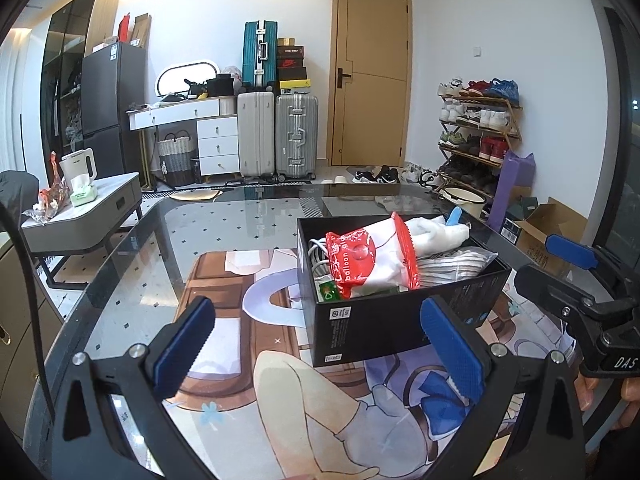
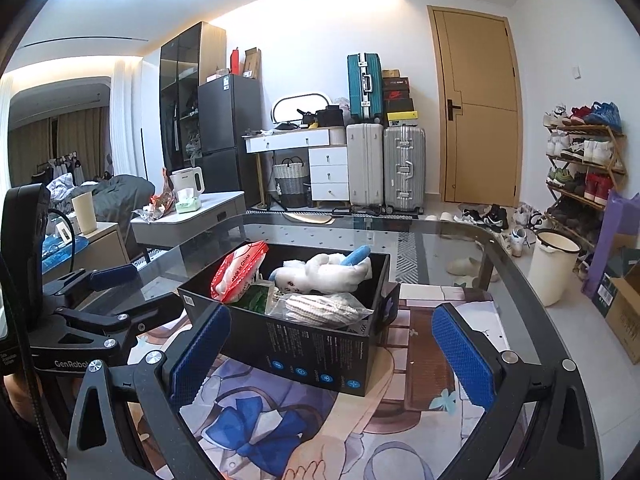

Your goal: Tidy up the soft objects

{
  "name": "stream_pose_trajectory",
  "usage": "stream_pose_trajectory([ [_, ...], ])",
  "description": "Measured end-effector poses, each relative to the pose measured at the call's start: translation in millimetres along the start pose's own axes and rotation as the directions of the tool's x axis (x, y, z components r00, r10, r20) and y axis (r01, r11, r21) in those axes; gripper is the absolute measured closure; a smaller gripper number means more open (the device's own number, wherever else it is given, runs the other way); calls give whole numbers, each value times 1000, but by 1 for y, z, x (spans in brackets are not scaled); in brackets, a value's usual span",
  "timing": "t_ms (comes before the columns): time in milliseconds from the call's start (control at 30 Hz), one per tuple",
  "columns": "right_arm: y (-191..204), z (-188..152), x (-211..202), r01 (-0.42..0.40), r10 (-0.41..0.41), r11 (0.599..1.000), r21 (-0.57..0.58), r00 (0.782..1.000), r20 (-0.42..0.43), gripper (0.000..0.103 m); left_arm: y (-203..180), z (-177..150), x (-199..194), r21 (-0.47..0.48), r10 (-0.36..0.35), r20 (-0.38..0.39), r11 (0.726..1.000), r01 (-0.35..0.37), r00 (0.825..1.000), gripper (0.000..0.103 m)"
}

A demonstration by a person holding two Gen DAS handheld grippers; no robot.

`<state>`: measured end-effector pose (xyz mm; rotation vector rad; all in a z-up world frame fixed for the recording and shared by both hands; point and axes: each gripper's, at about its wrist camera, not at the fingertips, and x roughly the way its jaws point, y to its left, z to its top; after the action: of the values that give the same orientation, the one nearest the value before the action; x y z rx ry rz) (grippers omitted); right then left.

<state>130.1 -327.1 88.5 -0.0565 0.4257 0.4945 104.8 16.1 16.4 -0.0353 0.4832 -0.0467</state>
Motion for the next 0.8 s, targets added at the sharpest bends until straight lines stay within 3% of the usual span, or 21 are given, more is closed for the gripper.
stream_pose_trajectory([
  [800, 3, 0, 1, -5, 5, 1000, -6, 1000, -2, 1, 0, 1, -4, -9, 12, 22, 1000, -12, 1000, 0],
])
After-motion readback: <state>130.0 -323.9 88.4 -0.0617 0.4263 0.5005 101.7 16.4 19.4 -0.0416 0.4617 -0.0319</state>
